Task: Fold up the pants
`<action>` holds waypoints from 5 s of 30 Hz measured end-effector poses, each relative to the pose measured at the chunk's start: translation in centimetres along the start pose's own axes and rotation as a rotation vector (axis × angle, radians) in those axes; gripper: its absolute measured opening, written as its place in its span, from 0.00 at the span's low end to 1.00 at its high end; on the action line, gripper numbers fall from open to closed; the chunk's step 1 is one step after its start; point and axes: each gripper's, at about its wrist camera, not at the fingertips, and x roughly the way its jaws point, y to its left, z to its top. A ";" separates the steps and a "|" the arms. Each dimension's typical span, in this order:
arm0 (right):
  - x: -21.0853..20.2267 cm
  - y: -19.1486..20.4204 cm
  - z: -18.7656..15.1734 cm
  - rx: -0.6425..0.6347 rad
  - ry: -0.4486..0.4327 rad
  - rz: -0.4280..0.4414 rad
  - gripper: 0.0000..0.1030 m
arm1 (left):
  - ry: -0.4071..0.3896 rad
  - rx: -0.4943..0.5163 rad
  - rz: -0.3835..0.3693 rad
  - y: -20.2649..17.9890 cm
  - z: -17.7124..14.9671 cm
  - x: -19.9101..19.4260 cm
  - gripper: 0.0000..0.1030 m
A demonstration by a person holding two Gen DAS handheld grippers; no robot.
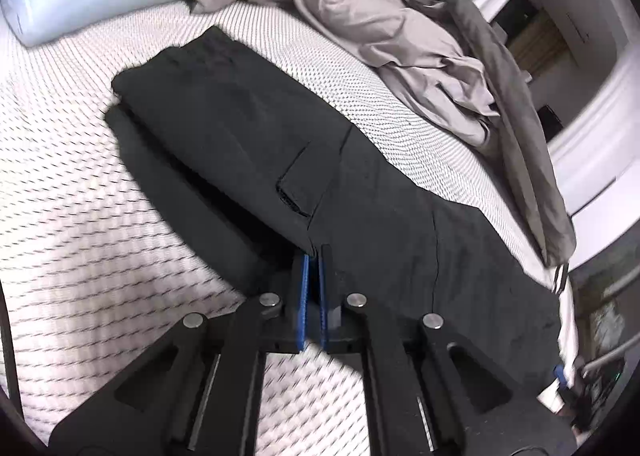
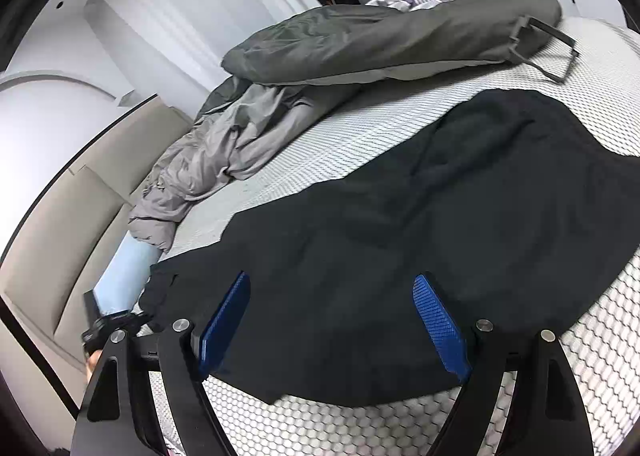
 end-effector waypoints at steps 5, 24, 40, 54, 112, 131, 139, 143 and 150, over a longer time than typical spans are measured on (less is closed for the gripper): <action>-1.1 -1.3 -0.5 0.015 -0.003 -0.038 0.83 | 0.057 0.056 0.092 0.8 -0.6 0.7 0.05; -6.2 -15.1 -0.2 0.461 -0.091 -0.134 0.79 | -0.027 -0.198 0.094 5.7 2.8 2.5 0.01; -6.2 -13.2 0.2 0.385 -0.076 -0.082 0.11 | -0.091 -0.034 0.231 7.3 -2.1 -8.4 0.04; -8.3 -18.1 -0.5 0.562 -0.094 -0.124 0.27 | -0.142 -0.053 0.342 7.8 -2.2 -12.5 0.68; 0.0 -9.7 8.2 -0.042 -0.027 -0.642 0.49 | 0.076 0.456 -0.045 -11.9 -11.4 -1.1 0.99; 3.8 2.2 -6.4 -0.676 0.273 -0.393 0.93 | 0.193 0.874 -0.090 -21.0 -19.6 2.3 0.99; -2.4 -7.5 -2.5 -0.387 0.145 -0.612 0.91 | 0.162 0.760 -0.013 -14.2 -14.7 1.9 0.97; -3.7 -4.4 -1.6 -0.361 0.078 -0.473 0.88 | 0.132 0.724 -0.076 -15.8 -13.7 1.0 0.96; 5.5 2.9 -3.4 -0.509 0.258 -0.336 0.88 | 0.242 0.817 -0.044 -22.6 -15.2 6.8 0.83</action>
